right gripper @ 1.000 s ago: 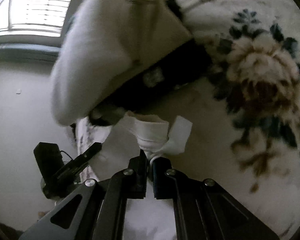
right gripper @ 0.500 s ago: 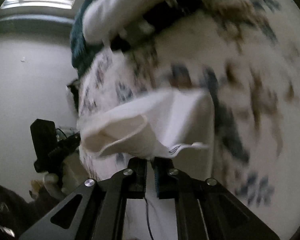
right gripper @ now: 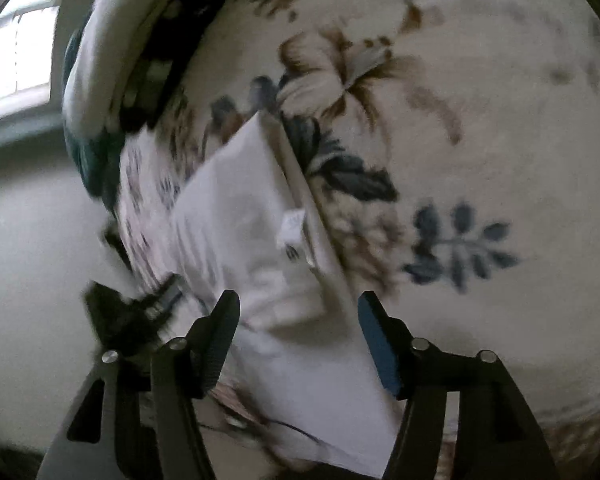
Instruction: Fold small clothes
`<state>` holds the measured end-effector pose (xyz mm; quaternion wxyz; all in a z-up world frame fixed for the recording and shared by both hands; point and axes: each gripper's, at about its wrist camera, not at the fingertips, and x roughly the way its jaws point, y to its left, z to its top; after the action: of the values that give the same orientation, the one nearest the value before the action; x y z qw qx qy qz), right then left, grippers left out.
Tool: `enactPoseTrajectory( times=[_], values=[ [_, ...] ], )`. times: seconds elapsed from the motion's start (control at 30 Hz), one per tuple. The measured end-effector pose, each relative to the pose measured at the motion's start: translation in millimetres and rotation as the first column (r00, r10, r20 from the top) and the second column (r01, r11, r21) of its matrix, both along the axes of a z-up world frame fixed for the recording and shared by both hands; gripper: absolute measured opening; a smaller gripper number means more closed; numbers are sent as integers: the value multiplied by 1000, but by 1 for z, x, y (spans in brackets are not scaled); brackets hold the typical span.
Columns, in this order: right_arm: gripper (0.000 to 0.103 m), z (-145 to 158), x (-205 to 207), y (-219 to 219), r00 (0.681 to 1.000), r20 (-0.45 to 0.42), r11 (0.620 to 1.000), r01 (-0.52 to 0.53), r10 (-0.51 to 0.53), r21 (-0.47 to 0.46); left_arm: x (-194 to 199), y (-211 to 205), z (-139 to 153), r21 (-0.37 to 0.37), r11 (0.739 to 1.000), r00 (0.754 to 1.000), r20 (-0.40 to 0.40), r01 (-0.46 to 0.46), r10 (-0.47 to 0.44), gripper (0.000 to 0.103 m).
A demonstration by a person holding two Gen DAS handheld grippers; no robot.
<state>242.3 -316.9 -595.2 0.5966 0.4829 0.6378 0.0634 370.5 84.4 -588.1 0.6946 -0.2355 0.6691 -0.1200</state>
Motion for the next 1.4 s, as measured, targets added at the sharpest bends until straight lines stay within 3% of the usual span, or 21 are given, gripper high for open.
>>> enactPoseTrajectory(
  times=[0.07,0.1,0.13,0.17,0.27,0.4,0.53,0.8,0.83,0.93,1.0,1.03,1.1,1.13,1.2,1.4],
  values=[
    [64,-20,1,10,997,-58,998,53,-51,43,2,-9,-4,48,999,1000,2,-1,1,36],
    [64,-30,1,17,993,-99,996,72,-67,46,1,-16,-2,53,999,1000,21,9,-10,8],
    [64,-39,1,24,990,-122,995,84,-77,54,0,-20,-1,61,998,1000,20,21,-23,6],
    [62,-44,1,30,988,-131,995,86,-78,59,-1,-23,2,79,996,999,30,29,-31,6],
    [11,-43,5,50,994,-105,999,46,-44,14,-8,-23,19,98,995,998,60,20,-26,6],
    [7,-16,-1,48,998,-65,999,23,-25,-30,-17,-8,35,53,998,999,38,-33,31,6],
    [7,-1,-8,42,997,-76,999,-20,16,-46,-26,-7,33,51,999,1000,13,-18,17,6],
    [7,-19,-19,38,982,-143,978,-146,126,-147,-32,-15,-8,86,994,997,-44,67,-64,13],
    [8,-20,-17,41,978,-152,973,-166,142,-162,-31,-16,-9,87,993,997,-42,76,-72,13],
    [37,-14,-5,54,958,-179,920,-270,225,-286,-27,-25,-3,130,984,992,-18,125,-124,18],
    [70,-2,-1,64,940,-189,845,-338,283,-414,-27,-33,5,194,967,986,3,166,-169,36],
    [75,8,1,74,925,-195,773,-380,326,-509,-29,-35,9,219,959,983,13,177,-185,39],
    [81,19,4,87,908,-209,683,-413,364,-603,-34,-40,20,282,943,979,52,177,-199,40],
    [85,23,4,91,906,-208,661,-412,368,-627,-38,-42,25,314,934,976,72,172,-204,40],
    [99,32,3,98,912,-189,648,-393,363,-652,-46,-46,36,357,920,974,92,160,-206,40],
    [100,80,-24,105,923,-92,618,-322,374,-717,-82,-44,76,384,919,973,164,90,-164,40]
  ],
)
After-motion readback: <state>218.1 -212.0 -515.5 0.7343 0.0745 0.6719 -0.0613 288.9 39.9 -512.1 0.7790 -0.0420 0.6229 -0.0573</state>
